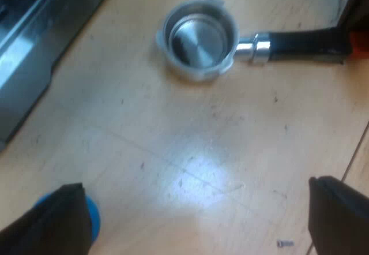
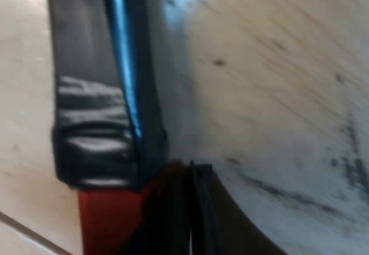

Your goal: Put the handle in the coffee machine

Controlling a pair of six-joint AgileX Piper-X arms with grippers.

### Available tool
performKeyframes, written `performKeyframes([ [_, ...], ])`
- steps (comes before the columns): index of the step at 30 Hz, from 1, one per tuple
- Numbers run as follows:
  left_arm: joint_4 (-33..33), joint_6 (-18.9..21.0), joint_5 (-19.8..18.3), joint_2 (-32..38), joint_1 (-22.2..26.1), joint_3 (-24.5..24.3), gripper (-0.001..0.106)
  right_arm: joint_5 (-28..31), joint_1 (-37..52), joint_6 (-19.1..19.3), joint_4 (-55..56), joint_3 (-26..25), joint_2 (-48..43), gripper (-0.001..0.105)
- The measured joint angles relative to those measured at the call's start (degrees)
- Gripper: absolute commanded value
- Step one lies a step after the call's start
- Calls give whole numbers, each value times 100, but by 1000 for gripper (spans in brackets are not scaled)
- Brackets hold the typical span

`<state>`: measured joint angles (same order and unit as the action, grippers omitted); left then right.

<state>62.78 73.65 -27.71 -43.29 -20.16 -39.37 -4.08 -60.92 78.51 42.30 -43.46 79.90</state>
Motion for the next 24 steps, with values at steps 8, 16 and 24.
performKeyframes([
  [8,454,0,51,0,62,0,80,-83,-329,-12,-97,-560,578,0],
  [16,687,-51,502,443,398,0,80,-265,-413,-25,-352,-1545,1444,0],
  [24,785,-58,511,486,493,-68,80,-334,-687,-38,-639,-2063,1916,0],
])
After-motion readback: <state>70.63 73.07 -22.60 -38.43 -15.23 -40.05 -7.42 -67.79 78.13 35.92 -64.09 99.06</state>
